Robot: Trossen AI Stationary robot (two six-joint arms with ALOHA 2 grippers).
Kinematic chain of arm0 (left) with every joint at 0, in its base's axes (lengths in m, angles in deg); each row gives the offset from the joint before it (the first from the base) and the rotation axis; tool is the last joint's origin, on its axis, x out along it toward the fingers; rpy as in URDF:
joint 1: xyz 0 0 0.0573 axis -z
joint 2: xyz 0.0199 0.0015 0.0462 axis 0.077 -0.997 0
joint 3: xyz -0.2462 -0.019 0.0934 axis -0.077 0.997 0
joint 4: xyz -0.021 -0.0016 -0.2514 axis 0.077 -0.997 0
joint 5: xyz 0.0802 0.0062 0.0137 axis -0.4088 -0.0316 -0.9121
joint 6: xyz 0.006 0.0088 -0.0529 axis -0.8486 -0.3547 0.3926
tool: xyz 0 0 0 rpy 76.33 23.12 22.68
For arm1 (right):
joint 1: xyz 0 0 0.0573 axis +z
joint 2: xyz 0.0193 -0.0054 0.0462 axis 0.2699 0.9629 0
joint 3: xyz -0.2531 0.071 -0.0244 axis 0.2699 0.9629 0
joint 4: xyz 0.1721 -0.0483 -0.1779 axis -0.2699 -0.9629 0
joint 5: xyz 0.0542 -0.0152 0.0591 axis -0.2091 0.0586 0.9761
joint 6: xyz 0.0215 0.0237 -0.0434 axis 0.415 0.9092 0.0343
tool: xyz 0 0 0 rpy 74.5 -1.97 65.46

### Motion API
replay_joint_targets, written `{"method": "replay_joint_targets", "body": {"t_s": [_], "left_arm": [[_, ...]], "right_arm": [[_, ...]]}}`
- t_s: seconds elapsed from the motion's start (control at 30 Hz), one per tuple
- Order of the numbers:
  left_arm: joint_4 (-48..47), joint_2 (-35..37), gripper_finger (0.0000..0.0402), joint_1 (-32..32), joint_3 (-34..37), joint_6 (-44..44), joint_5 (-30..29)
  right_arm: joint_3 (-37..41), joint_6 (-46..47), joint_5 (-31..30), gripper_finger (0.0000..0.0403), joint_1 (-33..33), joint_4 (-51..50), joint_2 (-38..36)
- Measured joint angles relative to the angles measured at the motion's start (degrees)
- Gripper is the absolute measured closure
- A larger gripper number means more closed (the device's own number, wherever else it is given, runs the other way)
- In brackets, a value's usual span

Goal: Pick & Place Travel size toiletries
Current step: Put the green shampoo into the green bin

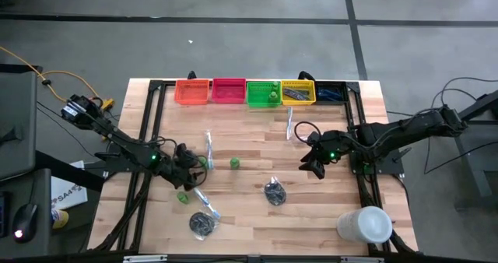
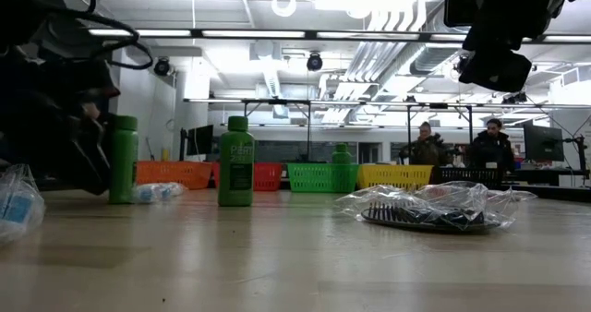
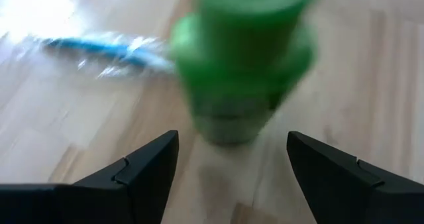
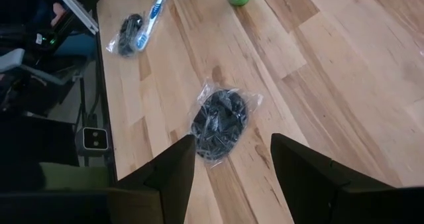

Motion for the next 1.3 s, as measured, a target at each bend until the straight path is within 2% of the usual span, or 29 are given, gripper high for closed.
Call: {"method": "replay_joint_targets", "body": {"t_s": [0.07,0.17,0.3,0.47,0.57,0.83,1.3], "left_arm": [[0.7,0.0,0.0121,-0.2,0.0,-2.7,0.2],[-0.4,0.0,0.0114,-1.2,0.0,-2.2,0.5],[-1.1,0.0,0.0084,-3.2,0.0,0.1,0.5],[3.0,-0.1,0.0054,-4.5,0.0,-6.8,0.5],[3.2,-0.1,0.0053,-4.5,0.0,-9.0,0.5],[3.7,-0.1,0.0053,-6.7,0.0,-3.9,-1.7],[3.6,-0.9,0.0053,-6.6,0.1,-3.1,-2.7]], "right_arm": [[0.0,0.0,0.0,0.0211,0.0,0.0,0.0],[0.0,0.3,0.0,0.0211,0.0,0.0,0.0],[0.0,0.6,-0.1,0.0211,0.0,0.0,0.0],[0.0,1.2,-0.1,0.0211,0.0,0.0,0.0],[0.0,1.5,-0.1,0.0211,0.0,0.0,0.0],[0.0,1.5,-0.4,0.0211,0.0,0.0,0.0],[0.0,0.7,-1.8,0.0211,-0.1,0.0,0.0]]}}
